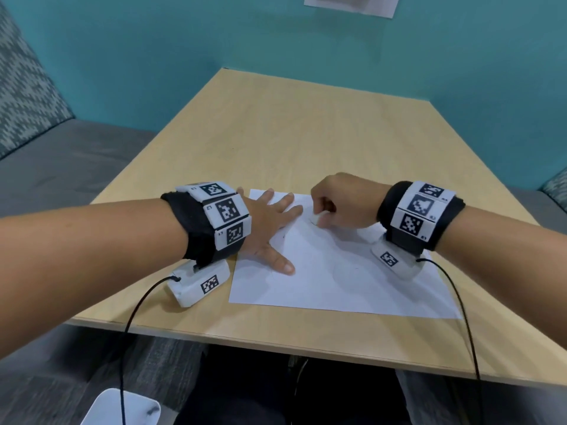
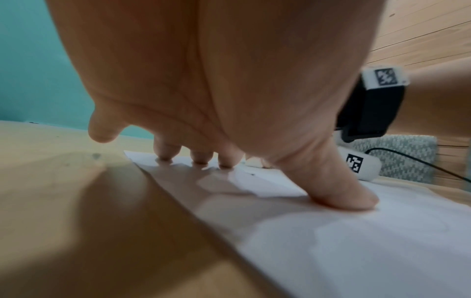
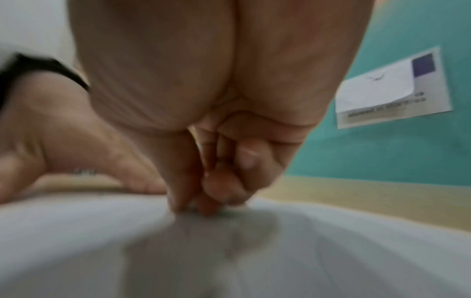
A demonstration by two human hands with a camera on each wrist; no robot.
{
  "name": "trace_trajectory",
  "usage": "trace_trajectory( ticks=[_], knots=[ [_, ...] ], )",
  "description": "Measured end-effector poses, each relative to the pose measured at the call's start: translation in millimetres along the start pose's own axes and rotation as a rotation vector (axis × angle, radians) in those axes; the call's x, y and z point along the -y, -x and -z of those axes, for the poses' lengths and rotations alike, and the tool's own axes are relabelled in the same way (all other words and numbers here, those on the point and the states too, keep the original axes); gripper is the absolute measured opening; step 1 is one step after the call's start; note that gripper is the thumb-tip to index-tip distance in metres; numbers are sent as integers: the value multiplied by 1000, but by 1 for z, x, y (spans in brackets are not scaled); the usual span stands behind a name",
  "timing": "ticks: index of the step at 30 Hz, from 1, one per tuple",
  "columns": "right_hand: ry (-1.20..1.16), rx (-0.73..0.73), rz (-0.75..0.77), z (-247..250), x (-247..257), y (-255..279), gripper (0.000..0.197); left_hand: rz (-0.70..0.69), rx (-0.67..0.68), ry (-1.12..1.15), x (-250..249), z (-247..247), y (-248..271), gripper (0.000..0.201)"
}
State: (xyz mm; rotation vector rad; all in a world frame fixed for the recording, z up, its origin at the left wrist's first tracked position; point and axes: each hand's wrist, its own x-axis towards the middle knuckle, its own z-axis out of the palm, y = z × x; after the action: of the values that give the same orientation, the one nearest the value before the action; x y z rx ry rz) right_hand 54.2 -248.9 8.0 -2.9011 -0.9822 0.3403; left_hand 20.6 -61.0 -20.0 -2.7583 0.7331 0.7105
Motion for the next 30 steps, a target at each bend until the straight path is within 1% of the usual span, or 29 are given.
trace_trajectory(
  ticks=[1,4,5,9,12,16,18,20,21,22,25,26,28,30],
  knots=[
    [-3,0,11,-1,2,2,6,2,-1,-1,0,0,0,119],
    [-29,95,121,-10,20,12,6,-14,2,9,2,-1,-2,117],
    [-26,101,118,-10,20,12,8,-18,3,8,1,-1,-2,117],
    [-1,19,-31,-2,-4,4,16,15,-12,-3,1,-1,2,119],
    [-3,27,-16,-8,-4,5,26,-22,-59,-7,-5,2,0,118],
    [-25,-6,-17,-4,0,8,12,-41,-71,87,-13,-2,-1,112],
    [-38,20,38,-8,10,14,6,-58,-75,96,-13,-3,-2,107],
    [-56,93,130,-16,25,23,6,-69,-84,102,-12,-4,-3,101],
    [-61,117,155,-18,27,25,7,-67,-86,101,-11,-5,-4,101],
    [-45,115,149,-15,25,23,6,-65,-87,96,-11,-6,-5,103],
    [0,30,36,-2,7,12,6,-48,-73,94,-10,-7,-7,113],
    [-6,13,20,-1,5,11,6,-41,-67,100,-10,-6,-8,114],
    [-9,38,67,-5,15,15,4,-50,-68,101,-9,-5,-6,110],
    [-33,122,135,-12,28,22,6,-63,-77,93,-9,-5,-6,106]
  ],
)
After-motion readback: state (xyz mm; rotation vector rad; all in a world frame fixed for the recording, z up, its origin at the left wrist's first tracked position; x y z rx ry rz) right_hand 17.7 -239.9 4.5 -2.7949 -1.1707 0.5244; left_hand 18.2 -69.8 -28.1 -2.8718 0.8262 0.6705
